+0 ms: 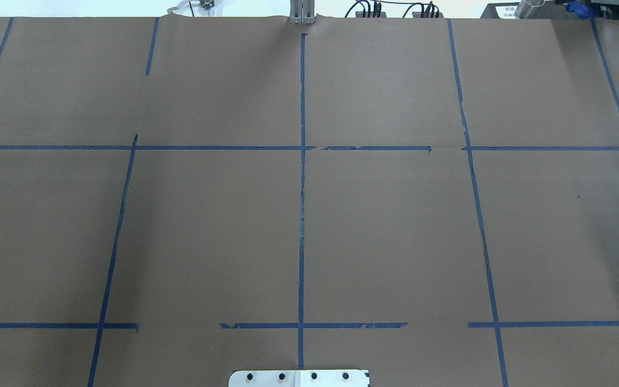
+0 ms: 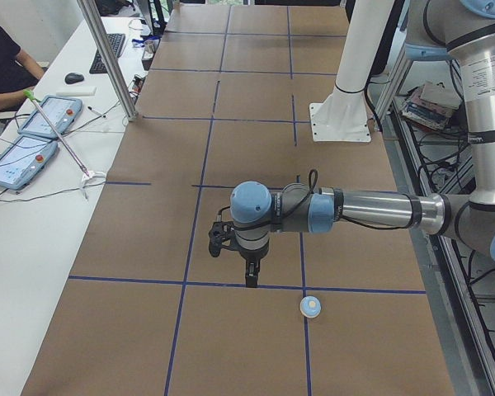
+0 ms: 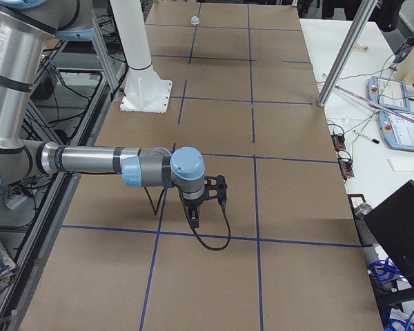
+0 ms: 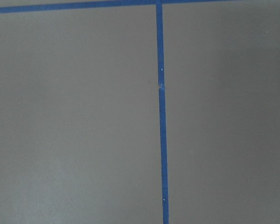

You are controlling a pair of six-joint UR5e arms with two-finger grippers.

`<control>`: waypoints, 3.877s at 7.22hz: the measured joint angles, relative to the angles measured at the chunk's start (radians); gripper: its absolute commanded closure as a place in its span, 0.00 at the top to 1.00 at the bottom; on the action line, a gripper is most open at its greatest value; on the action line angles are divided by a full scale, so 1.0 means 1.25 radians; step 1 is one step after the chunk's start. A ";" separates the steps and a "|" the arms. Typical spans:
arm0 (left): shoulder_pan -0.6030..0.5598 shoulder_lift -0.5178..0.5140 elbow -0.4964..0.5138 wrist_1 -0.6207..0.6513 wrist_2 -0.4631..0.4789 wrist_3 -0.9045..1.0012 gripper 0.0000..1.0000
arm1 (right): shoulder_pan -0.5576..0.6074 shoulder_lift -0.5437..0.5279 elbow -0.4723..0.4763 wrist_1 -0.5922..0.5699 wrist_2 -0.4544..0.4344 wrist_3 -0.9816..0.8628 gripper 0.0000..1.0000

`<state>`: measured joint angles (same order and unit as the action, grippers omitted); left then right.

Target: Place and press bell with both arms

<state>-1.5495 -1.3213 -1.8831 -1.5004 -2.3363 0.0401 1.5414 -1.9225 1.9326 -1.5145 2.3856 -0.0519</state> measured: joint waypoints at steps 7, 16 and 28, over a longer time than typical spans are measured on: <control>0.001 -0.003 0.001 -0.001 0.000 -0.005 1.00 | 0.000 0.000 -0.002 0.009 0.000 0.000 1.00; 0.036 0.061 0.033 -0.062 -0.001 0.002 1.00 | -0.003 -0.004 -0.001 0.054 0.010 0.009 1.00; 0.411 0.143 0.282 -0.451 -0.001 -0.155 1.00 | -0.027 0.005 0.002 0.058 0.005 0.000 1.00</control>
<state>-1.0363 -1.1431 -1.5308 -2.0643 -2.3374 -0.1537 1.5082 -1.9160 1.9354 -1.4422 2.3914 -0.0521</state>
